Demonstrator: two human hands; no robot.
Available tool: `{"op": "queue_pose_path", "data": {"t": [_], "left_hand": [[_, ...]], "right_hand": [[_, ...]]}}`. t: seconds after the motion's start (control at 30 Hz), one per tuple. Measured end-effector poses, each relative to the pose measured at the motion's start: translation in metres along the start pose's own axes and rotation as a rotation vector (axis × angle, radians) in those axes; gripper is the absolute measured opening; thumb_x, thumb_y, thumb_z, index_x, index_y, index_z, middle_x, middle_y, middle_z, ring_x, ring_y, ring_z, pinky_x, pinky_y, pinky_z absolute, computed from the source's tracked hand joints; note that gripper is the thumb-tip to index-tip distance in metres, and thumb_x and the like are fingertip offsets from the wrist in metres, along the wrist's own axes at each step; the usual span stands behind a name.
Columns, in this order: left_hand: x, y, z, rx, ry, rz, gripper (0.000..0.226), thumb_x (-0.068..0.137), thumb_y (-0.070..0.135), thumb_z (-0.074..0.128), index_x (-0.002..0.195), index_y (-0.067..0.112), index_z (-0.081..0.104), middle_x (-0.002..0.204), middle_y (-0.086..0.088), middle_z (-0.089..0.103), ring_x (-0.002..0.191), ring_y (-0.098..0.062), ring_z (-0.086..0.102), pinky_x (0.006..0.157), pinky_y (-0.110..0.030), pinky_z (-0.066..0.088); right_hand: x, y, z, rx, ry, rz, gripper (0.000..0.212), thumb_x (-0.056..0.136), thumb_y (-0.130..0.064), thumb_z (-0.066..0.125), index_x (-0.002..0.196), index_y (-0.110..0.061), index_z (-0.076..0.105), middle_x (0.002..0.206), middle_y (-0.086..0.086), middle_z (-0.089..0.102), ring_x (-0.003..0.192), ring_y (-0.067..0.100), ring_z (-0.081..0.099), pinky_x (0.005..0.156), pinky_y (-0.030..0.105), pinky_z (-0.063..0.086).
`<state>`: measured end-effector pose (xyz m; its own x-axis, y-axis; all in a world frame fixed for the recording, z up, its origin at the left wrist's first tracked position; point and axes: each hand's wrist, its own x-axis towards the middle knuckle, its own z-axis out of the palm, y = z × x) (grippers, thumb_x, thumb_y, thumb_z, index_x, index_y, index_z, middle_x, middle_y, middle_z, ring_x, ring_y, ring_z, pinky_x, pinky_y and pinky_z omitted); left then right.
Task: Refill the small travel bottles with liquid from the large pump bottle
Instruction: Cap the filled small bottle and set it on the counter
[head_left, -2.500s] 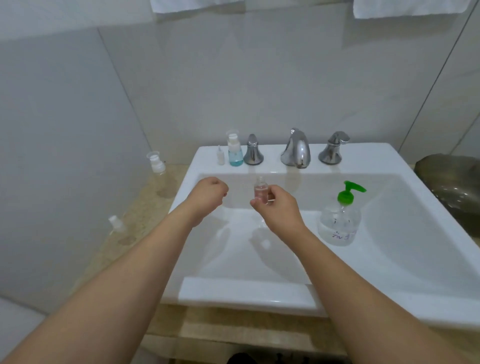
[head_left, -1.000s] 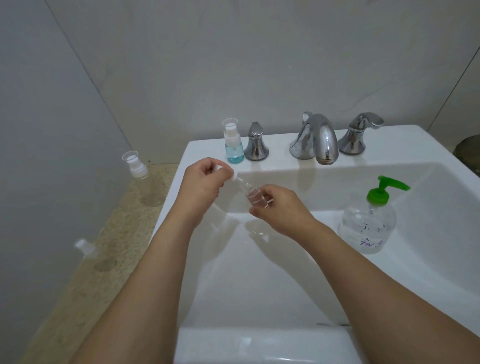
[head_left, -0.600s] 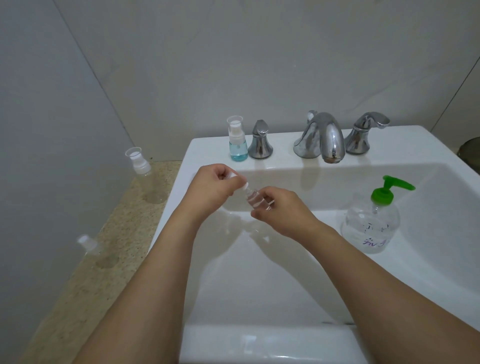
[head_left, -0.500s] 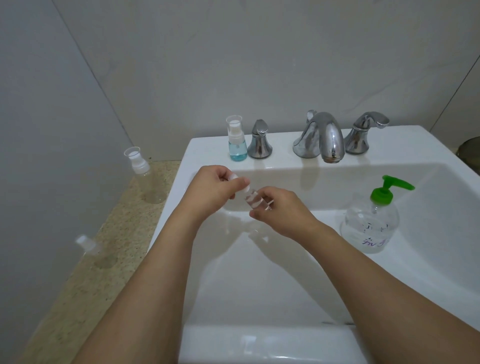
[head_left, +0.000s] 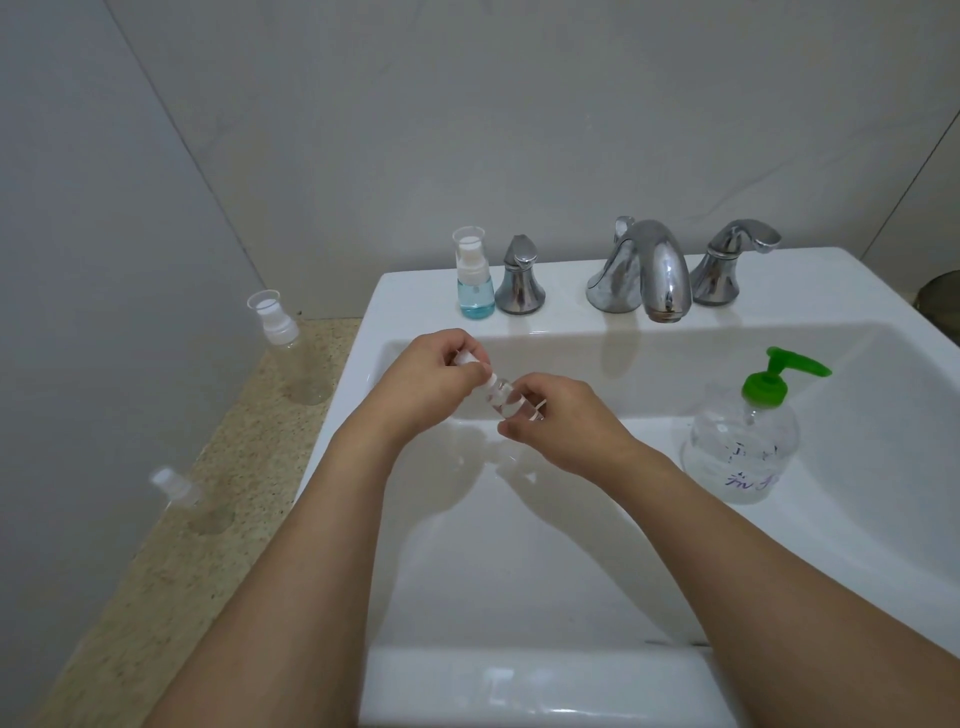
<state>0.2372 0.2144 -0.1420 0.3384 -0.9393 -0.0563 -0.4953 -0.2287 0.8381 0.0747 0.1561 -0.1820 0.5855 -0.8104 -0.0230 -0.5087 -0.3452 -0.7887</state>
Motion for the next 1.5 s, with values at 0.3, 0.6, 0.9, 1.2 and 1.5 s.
{"op": "queue_pose_path", "data": {"t": [0.3,0.6,0.9,1.2,1.5], "left_hand": [[-0.0023,0.0002,0.0022,0.103,0.032,0.005,0.017,0.097,0.033,0.065,0.092,0.017,0.062,0.074,0.004,0.054,0.063,-0.015,0.048,0.058,-0.028,0.036],[-0.0036,0.001,0.002,0.099,-0.03,-0.033,0.005,0.097,0.025,0.058,0.092,0.023,0.06,0.089,-0.001,0.061,0.073,-0.015,0.053,0.066,-0.031,0.04],[-0.0044,0.0022,-0.0004,0.139,-0.097,-0.026,0.014,0.095,0.014,0.055,0.089,0.024,0.062,0.093,-0.001,0.061,0.072,-0.016,0.05,0.067,-0.031,0.041],[-0.0015,-0.0018,0.0008,0.167,-0.032,-0.057,0.017,0.099,0.036,0.056,0.093,0.021,0.059,0.088,-0.003,0.066,0.078,-0.019,0.057,0.073,-0.036,0.046],[-0.0034,0.0018,0.0016,0.124,-0.064,-0.064,0.015,0.101,0.025,0.053,0.095,0.013,0.061,0.081,-0.002,0.06,0.069,-0.014,0.051,0.065,-0.03,0.039]], "right_hand": [[0.0004,0.0008,0.0006,-0.003,-0.011,-0.007,0.019,0.083,-0.027,0.074,0.1,-0.024,0.064,0.092,-0.005,0.064,0.076,0.009,0.057,0.067,0.025,0.048],[0.0004,0.001,0.0008,-0.012,-0.011,-0.014,0.019,0.083,-0.025,0.074,0.1,-0.022,0.066,0.091,-0.003,0.065,0.079,0.013,0.059,0.07,0.029,0.05],[0.0005,0.0008,0.0011,-0.057,-0.03,-0.013,0.024,0.082,-0.027,0.073,0.104,-0.019,0.066,0.095,-0.002,0.065,0.083,0.014,0.059,0.074,0.031,0.051],[-0.0017,-0.0018,0.0002,-0.037,-0.023,-0.014,0.022,0.083,-0.025,0.073,0.103,-0.018,0.066,0.094,-0.001,0.065,0.083,0.015,0.061,0.075,0.034,0.053],[-0.0015,-0.0004,0.0006,-0.057,-0.023,-0.024,0.023,0.083,-0.026,0.073,0.104,-0.018,0.066,0.096,-0.002,0.064,0.084,0.014,0.06,0.073,0.031,0.051]]}}
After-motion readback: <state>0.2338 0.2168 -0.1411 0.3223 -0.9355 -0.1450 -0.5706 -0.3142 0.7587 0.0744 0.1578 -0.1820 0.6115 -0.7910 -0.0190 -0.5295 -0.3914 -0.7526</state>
